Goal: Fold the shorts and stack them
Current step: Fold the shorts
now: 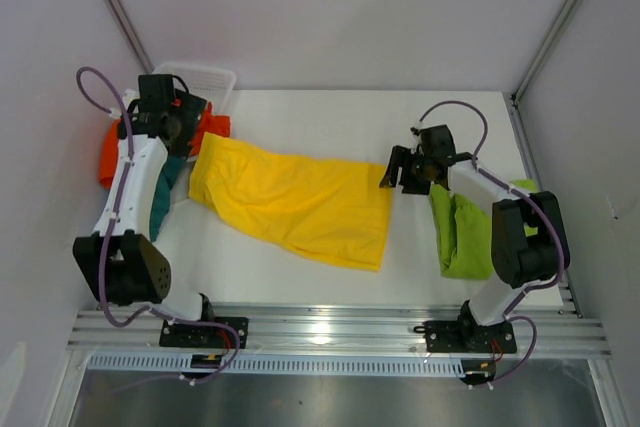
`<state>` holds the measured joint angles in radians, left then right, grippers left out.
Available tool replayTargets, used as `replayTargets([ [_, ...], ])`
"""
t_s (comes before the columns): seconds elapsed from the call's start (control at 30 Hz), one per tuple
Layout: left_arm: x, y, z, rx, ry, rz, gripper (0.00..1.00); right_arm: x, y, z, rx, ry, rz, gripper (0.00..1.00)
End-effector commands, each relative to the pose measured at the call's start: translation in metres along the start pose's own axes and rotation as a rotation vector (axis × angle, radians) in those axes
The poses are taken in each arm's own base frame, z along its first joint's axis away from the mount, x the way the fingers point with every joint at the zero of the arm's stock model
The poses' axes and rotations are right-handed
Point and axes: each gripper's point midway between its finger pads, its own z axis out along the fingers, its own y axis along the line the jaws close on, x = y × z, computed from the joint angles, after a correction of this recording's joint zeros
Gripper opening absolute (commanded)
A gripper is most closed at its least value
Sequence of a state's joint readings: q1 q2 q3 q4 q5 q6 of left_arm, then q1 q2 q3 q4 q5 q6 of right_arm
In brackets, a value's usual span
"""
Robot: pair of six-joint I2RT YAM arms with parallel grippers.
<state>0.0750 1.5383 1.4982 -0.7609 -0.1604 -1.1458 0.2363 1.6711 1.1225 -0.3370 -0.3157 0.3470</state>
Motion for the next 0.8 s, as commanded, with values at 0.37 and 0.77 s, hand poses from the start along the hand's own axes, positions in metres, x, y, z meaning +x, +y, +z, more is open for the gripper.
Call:
replayTargets([
  [0.37, 0.000, 0.011, -0.118, 0.261, -0.096, 0.144, 0.99, 0.061, -0.013, 0.046, 0.181, 0.121, 0.018, 0.28],
  [0.77, 0.022, 0.039, -0.120, 0.255, -0.084, 0.215, 0.99, 0.060, -0.093, -0.014, 0.392, 0.069, 0.091, 0.00],
])
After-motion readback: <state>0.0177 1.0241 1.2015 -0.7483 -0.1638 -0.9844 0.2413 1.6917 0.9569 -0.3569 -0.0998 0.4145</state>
